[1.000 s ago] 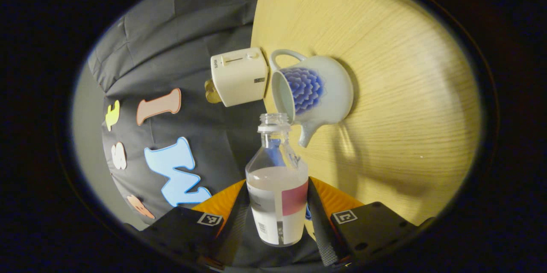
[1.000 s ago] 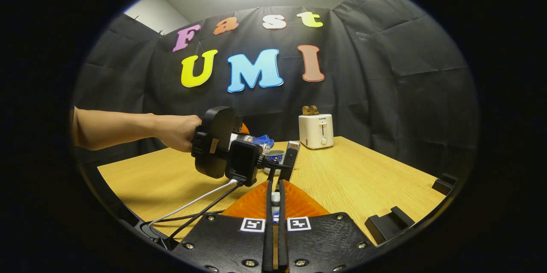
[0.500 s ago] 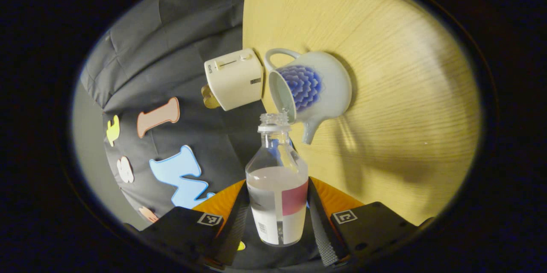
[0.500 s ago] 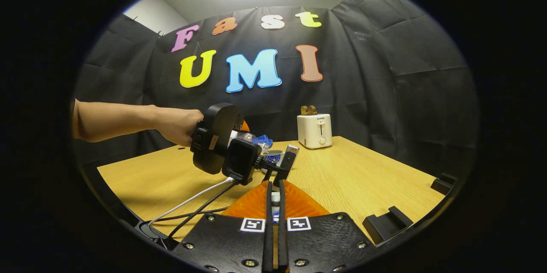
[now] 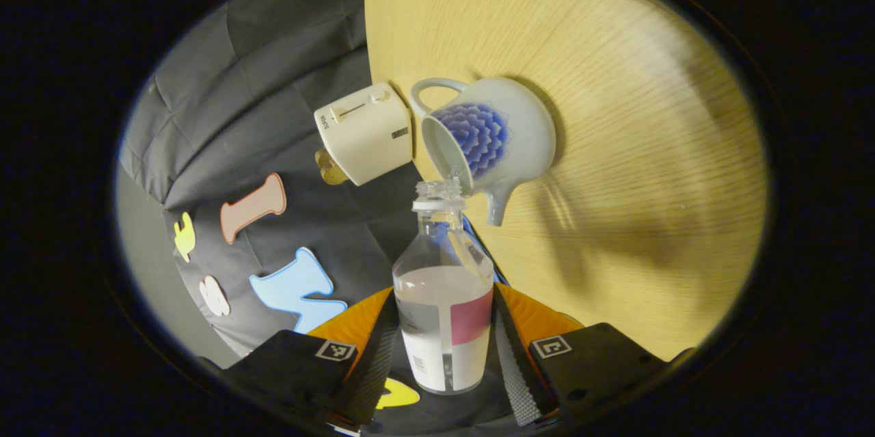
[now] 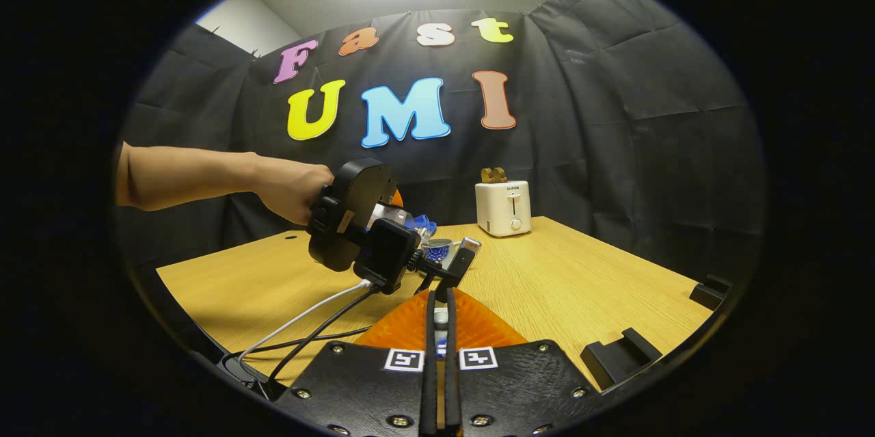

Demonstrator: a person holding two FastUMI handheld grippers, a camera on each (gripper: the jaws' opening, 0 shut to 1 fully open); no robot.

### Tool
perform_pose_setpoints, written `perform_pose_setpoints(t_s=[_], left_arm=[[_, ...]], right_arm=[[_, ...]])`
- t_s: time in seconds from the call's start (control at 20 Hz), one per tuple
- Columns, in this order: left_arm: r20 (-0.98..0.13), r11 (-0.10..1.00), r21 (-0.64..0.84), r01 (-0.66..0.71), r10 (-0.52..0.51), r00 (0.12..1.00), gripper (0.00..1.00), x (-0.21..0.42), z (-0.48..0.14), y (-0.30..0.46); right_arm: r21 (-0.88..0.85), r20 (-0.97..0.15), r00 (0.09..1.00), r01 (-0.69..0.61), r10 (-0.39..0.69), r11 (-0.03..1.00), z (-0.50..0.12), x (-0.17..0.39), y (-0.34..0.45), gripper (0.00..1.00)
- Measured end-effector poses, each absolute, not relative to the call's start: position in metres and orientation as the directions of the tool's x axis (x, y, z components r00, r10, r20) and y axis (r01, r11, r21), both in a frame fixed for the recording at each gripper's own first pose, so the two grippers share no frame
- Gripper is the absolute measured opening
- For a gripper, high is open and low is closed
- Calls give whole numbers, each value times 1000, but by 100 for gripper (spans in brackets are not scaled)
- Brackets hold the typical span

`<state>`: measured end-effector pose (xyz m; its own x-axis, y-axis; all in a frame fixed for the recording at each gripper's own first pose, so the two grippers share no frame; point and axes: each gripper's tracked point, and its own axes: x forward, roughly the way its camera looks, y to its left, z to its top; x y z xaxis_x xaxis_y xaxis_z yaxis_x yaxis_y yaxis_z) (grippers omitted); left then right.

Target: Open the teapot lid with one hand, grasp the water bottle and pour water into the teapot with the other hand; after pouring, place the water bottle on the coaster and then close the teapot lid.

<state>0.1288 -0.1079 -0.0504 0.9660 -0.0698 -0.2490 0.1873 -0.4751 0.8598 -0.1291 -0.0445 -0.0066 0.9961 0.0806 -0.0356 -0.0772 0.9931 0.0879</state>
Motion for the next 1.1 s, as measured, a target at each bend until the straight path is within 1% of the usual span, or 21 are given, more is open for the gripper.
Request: perform_pose_setpoints(t_s=[0.55,0.7,1.1], left_arm=[[-212,-558,819,131,-83,974,84,127,-51,-109],[-209,-558,821,124,-93,973,84,127,-50,-110],[-199,-601,792,103,-96,975,84,125,-51,-108]], right_arm=[[91,-33,996,-75,78,993,-6,-130,-46,4],[95,-29,996,-76,79,993,-4,-130,-46,4],[93,-17,997,-79,81,993,-1,-130,-46,4]])
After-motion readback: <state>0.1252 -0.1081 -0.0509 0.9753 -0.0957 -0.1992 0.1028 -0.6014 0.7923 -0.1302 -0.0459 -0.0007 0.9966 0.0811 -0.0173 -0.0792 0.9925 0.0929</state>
